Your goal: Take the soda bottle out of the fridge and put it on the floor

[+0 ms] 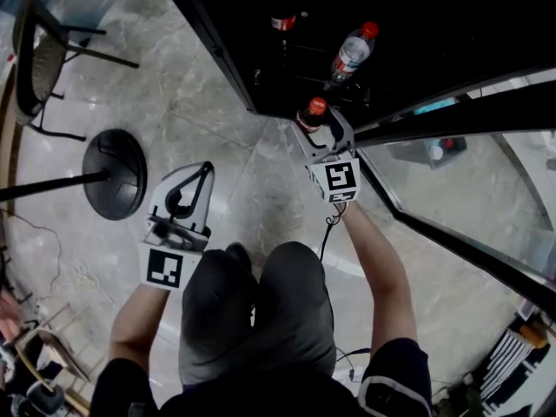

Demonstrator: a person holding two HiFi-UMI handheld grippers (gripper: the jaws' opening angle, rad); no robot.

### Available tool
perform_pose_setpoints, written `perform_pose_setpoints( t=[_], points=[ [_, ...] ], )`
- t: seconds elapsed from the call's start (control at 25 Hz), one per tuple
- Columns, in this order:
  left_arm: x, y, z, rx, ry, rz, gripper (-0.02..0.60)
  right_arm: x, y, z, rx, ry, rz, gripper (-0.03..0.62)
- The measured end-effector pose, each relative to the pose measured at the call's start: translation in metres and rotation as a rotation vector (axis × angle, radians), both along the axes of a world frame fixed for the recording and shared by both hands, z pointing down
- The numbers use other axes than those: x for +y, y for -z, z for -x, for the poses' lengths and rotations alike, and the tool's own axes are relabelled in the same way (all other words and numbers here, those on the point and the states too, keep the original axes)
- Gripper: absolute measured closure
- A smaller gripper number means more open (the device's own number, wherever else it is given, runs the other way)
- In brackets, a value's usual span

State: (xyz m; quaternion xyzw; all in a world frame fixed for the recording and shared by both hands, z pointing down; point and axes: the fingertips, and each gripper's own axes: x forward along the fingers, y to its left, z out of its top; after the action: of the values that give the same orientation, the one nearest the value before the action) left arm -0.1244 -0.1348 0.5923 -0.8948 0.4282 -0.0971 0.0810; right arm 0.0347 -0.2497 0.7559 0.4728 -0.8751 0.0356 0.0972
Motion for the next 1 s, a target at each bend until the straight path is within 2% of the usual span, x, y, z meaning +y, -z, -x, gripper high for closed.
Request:
perform_pose_setpoints(
  t=[0.2,0.44,0.72,1.0],
  points=[
    [-0.002,-0.019,-0.004,0.000,-0.020,0.001,0.558,0.036,-0.032,0.002,0.013,0.054,0.030,0.279],
    [-0.004,-0.051,-0.009,-0.041,-0.071,0.006,0.558,0.066,-0.081,-0.004,0.005,0.060,0.086,0.281],
    [-0.008,-0.080,-0.010,-0.074,-0.085,0.015,0.558,0.093,-0.138,0.000,0.053,0.100,0.098,0.281],
    [-0.010,-0.106,-0.010,-0.089,-0.104,0.011,0.558,0.095,-0.194,-0.001,0.077,0.063,0.132,0.281]
  ],
)
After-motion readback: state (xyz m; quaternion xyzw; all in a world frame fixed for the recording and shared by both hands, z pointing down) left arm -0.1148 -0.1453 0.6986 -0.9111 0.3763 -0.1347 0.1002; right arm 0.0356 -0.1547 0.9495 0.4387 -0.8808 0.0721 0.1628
